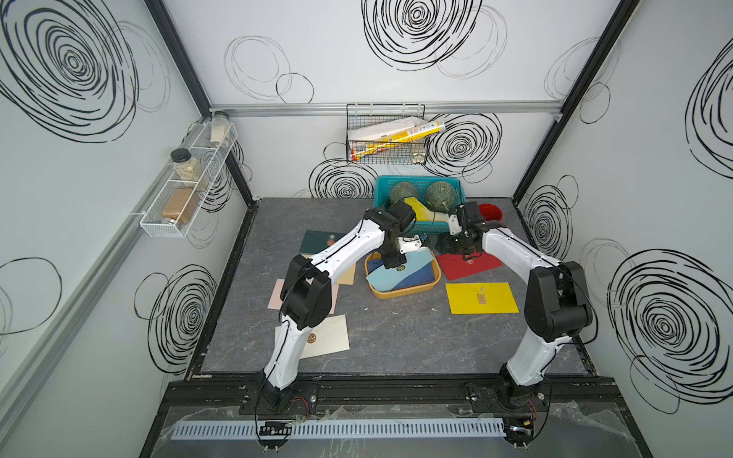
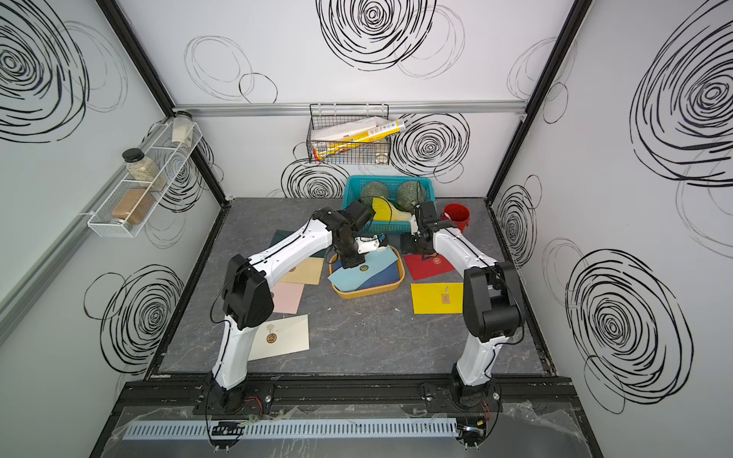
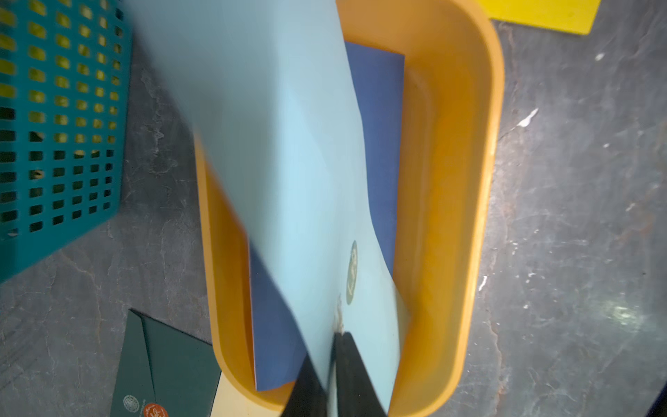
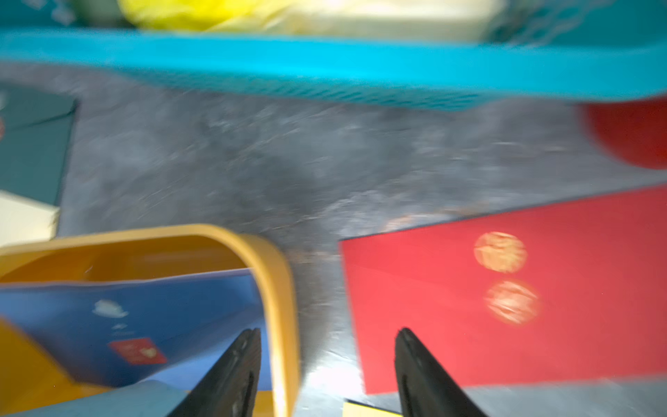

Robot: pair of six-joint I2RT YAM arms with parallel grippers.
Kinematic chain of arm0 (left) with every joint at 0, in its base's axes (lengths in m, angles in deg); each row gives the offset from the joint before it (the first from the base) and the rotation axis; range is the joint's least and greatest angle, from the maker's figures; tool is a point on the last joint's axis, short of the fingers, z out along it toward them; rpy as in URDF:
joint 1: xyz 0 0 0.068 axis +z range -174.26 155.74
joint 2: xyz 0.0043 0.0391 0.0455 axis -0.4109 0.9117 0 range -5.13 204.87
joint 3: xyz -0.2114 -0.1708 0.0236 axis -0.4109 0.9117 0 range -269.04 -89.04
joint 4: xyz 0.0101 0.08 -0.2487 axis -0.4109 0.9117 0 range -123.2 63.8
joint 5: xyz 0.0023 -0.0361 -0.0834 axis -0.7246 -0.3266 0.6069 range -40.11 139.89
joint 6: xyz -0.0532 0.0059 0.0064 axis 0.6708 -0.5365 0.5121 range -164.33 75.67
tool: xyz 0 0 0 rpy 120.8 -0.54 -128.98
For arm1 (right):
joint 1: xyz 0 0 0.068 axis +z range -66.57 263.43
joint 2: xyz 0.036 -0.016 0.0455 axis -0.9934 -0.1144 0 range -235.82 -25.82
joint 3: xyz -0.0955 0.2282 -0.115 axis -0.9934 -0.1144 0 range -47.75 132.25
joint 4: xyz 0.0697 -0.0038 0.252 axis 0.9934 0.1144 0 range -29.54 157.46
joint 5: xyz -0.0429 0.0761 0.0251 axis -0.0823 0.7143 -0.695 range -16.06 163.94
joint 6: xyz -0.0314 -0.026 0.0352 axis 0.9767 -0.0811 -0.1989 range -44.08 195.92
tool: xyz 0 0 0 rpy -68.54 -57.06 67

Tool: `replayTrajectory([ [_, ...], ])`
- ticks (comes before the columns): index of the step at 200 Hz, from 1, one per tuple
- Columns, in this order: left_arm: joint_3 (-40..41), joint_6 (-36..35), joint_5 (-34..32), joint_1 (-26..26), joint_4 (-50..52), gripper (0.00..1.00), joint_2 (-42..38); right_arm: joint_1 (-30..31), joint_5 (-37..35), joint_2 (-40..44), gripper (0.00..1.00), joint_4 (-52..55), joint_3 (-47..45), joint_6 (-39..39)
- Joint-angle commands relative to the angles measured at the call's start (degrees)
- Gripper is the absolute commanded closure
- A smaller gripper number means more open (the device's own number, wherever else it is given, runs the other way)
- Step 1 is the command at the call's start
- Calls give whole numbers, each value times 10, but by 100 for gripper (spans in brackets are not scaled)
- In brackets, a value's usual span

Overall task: Put the sealed envelopes into the storage box
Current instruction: Place the envelope in the storage box.

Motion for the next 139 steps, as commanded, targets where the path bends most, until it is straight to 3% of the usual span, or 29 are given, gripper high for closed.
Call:
replayTrajectory([
  [1,3,-12,-30,-7,-3,87,15,-10,-102,38,34,27,22,-26],
  [19,-2,-26,-59,-11,-4,84,12,-22,-108,42,34,18,21,-43],
  [31,-8,-33,-71,-13,-6,71,17,-27,-99,44,34,11,21,-56],
  [61,-37,-19,-109,-33,-29,51,50,-27,-89,37,33,10,36,-61],
  [76,-52,-2,-163,-45,-67,34,54,-27,-83,36,33,15,40,-56],
  [102,-68,18,-253,-50,-169,26,14,-28,-77,43,31,21,16,-58],
  [107,-74,24,-258,-48,-187,3,3,-27,-74,44,30,25,7,-62],
  [114,-79,39,-270,-45,-213,1,-13,-27,-65,44,29,27,-10,-70],
  [129,-92,111,-287,-28,-228,1,-45,-17,-17,64,15,29,-50,-71],
  [135,-97,170,-287,-16,-215,1,-59,-8,1,84,2,17,-68,-68],
  [139,-97,218,-276,-3,-201,1,-69,-2,13,97,0,10,-80,-67],
])
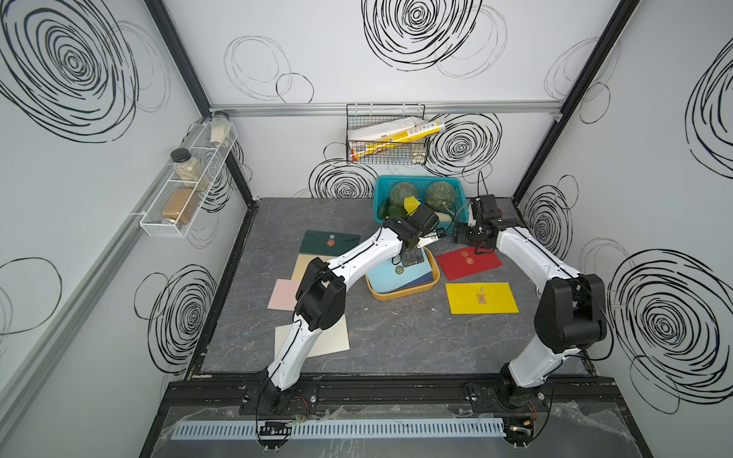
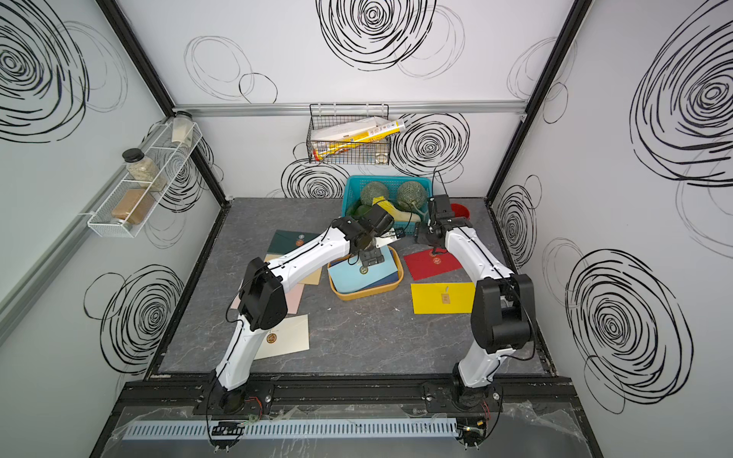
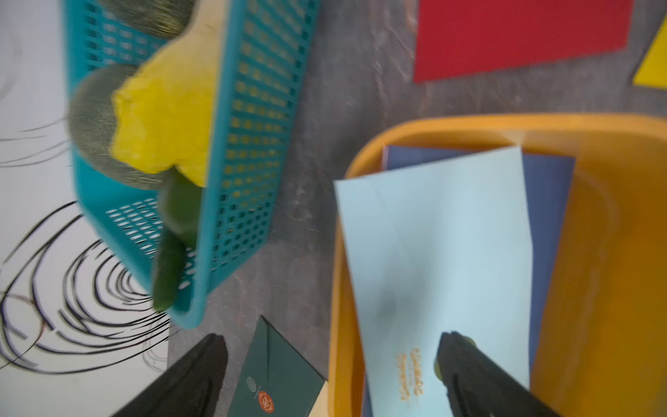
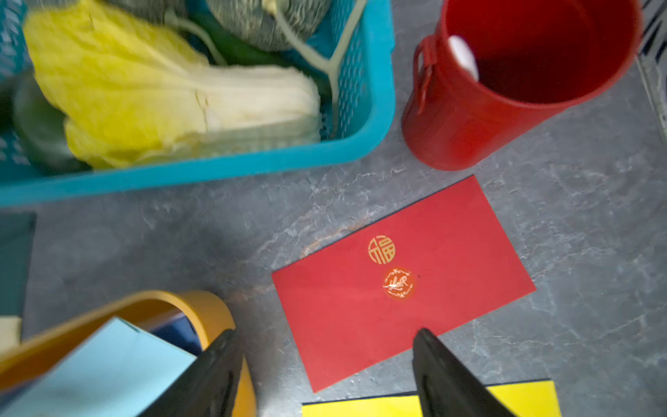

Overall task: Put the sealed envelopes into the storage box
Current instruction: Place the envelope in the storage box, then adjust the envelope in the storage box.

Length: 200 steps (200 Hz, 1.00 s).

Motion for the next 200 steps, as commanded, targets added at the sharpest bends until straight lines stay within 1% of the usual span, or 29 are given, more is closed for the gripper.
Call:
replayTrajectory([
  [1,-38,182,-41,50,-42,1,-96,24,69,54,0,5,-60,-5],
  [12,-8,310,25,95,1,1,-133,34,99,81,0,-13,-82,-4],
  [22,81,394,94,143,1,1,-185,45,108,90,0,-19,-86,2],
  [26,123,413,117,159,-9,1,-209,51,107,88,0,-16,-82,4],
  [32,208,434,141,178,-39,1,-250,58,111,82,0,-6,-74,10],
  [39,302,459,156,192,-87,1,-300,65,122,70,1,6,-65,21],
  [48,403,493,173,202,-132,1,-356,71,139,53,3,13,-61,34],
  [58,481,529,173,202,-163,1,-399,73,142,35,7,10,-63,42],
  [67,527,558,170,197,-172,1,-419,74,143,20,12,1,-66,46],
  [79,562,591,170,179,-178,1,-426,75,135,-1,18,0,-61,52],
  [87,576,614,161,160,-182,1,-426,76,126,-8,20,-5,-58,55],
  [108,597,657,145,114,-209,1,-424,78,106,-6,20,-20,-39,57],
  [123,609,693,124,96,-216,1,-421,80,89,-4,18,-14,-1,46],
  [140,627,709,122,87,-229,1,-421,92,108,-8,18,-56,27,28],
  [151,635,709,121,83,-231,1,-421,108,120,-39,20,-67,63,25],
  [170,651,714,124,83,-235,1,-424,136,135,-112,24,-51,143,24],
  [187,661,718,121,82,-237,1,-427,157,135,-145,22,-62,178,19],
  [200,666,719,119,82,-241,1,-429,162,145,-170,22,-60,195,15],
])
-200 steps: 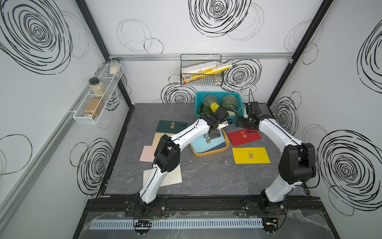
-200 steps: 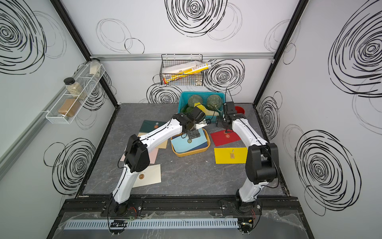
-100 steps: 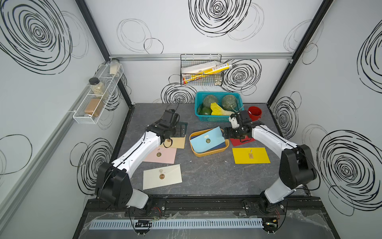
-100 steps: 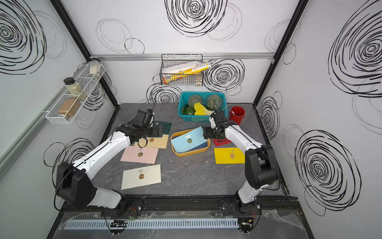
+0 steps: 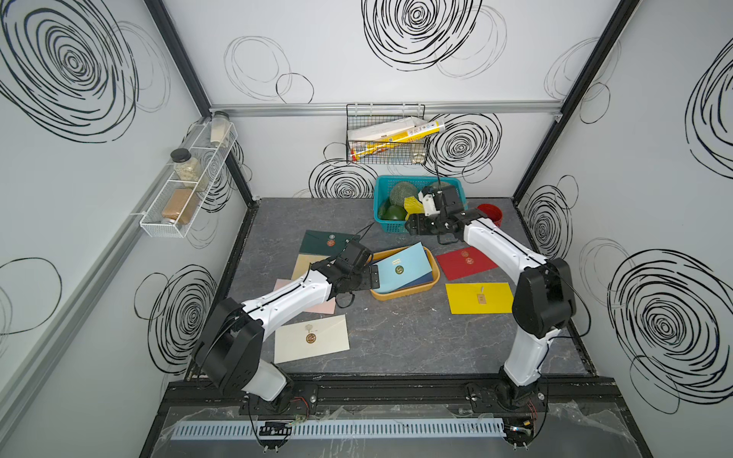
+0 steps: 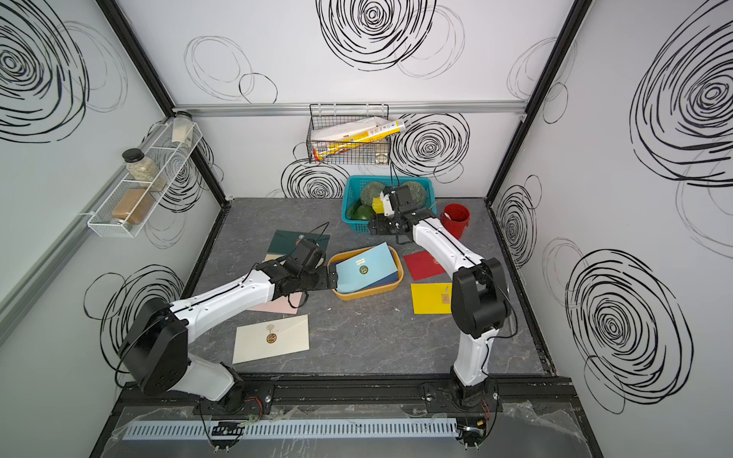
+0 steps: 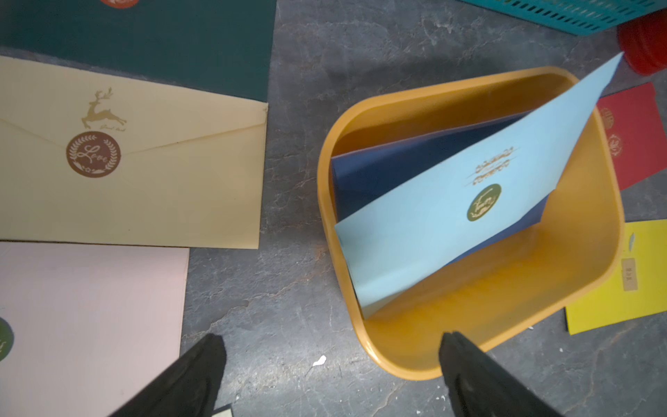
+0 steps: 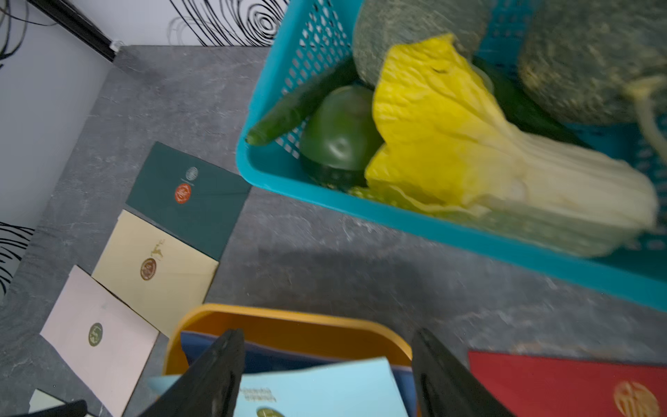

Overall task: Put the sealed envelopes into the storage box
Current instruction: Adjust the envelope in the storage box.

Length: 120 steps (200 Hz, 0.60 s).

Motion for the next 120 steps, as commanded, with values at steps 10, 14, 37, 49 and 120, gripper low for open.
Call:
replayTrajectory([
  [10,14,20,-15,-2,-24,1,-13,19,24,-57,22,15,28,-11],
  [14,14,20,-16,-2,-24,1,-13,20,28,-61,22,15,27,-10],
  [37,15,21,-16,3,-25,1,-17,20,31,-56,22,13,-11,-11],
  [49,16,19,-12,8,-27,1,-20,20,24,-41,21,9,-45,-14],
  [120,6,9,-9,14,-19,1,-22,19,-8,32,16,10,-59,-22],
])
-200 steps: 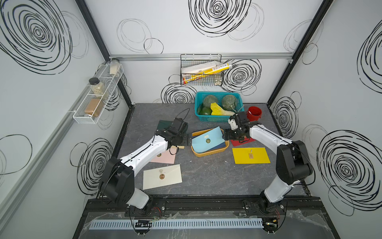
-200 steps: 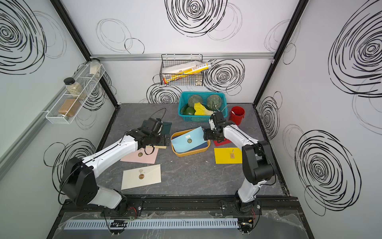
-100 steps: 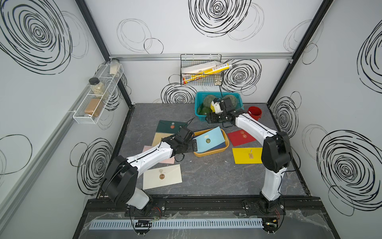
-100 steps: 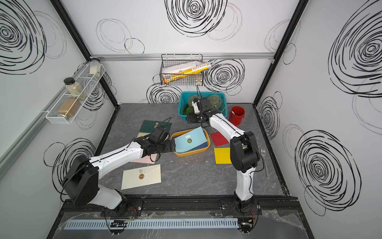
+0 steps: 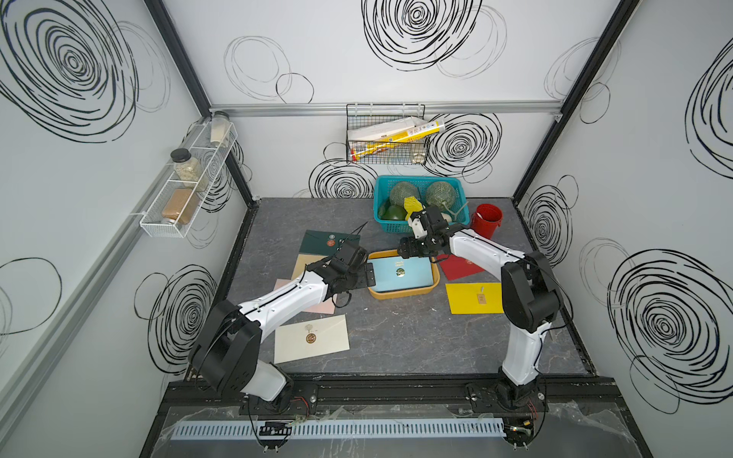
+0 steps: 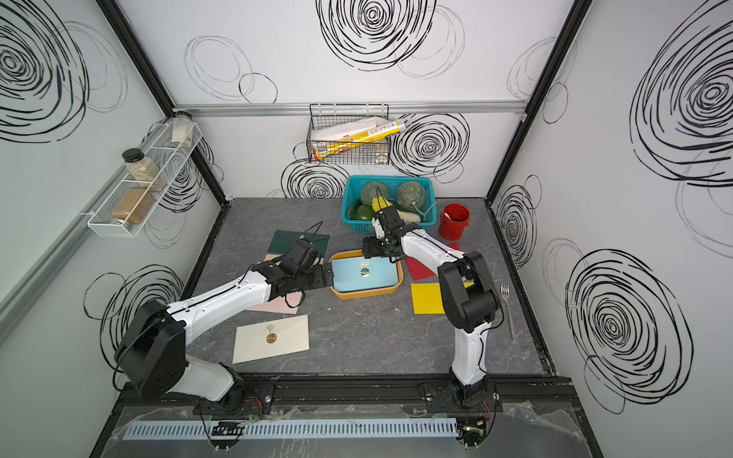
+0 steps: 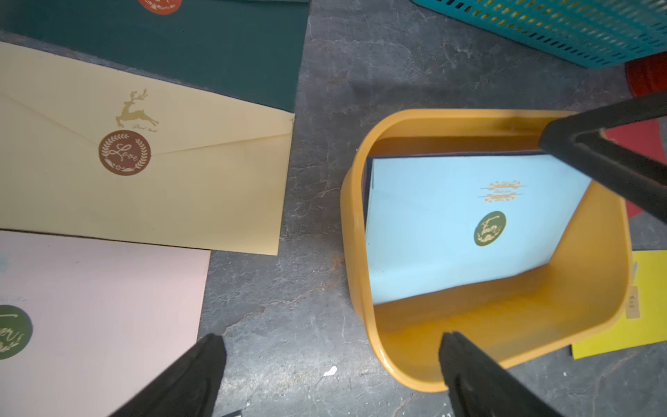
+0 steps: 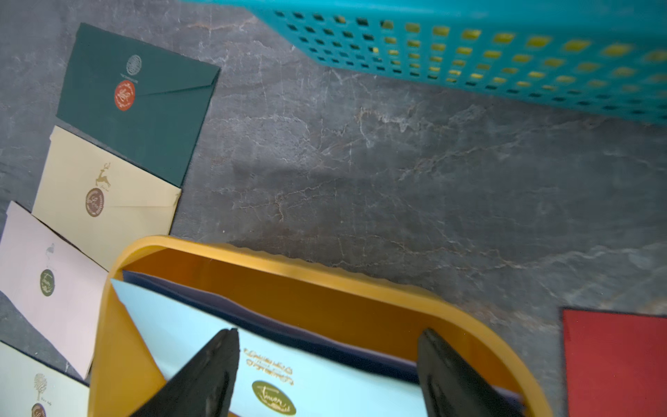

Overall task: Put the sealed envelopes into the storage box
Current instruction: Adjust the envelope in the storage box, then move the storage box to the center of the board.

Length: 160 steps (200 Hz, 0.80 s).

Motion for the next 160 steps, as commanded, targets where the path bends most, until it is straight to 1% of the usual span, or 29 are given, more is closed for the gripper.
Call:
replayTrajectory([
  [1,-4,-3,-3,-3,-8,1,-11,-1,-15,34,16,11,45,-5],
  [20,-6,-10,-2,-12,-14,1,4,-1,-27,39,11,40,99,-1],
  [37,-14,-17,-8,-16,-17,1,29,-3,-80,49,9,85,111,-3],
  [47,-18,-24,-10,-16,-20,4,47,-11,-99,60,9,102,85,-2],
  [65,-27,-40,7,-16,-30,10,72,-30,-88,105,13,72,-31,-2],
  [78,-31,-45,16,-18,-41,17,85,-35,-81,131,18,49,-105,0],
  [97,-44,-52,12,-23,-48,24,104,-35,-66,145,23,26,-167,0],
  [112,-63,-57,12,-22,-43,33,131,-35,-50,150,25,3,-203,-5],
  [130,-75,-58,12,-22,-48,46,151,-35,-34,149,29,-20,-224,-10],
  [144,-83,-57,14,-22,-60,52,161,-35,-29,140,35,-28,-225,-12],
  [153,-94,-59,14,-19,-61,57,172,-35,-27,131,39,-34,-222,-15],
  [160,-104,-60,14,-16,-60,61,181,-35,-27,124,41,-39,-218,-17],
])
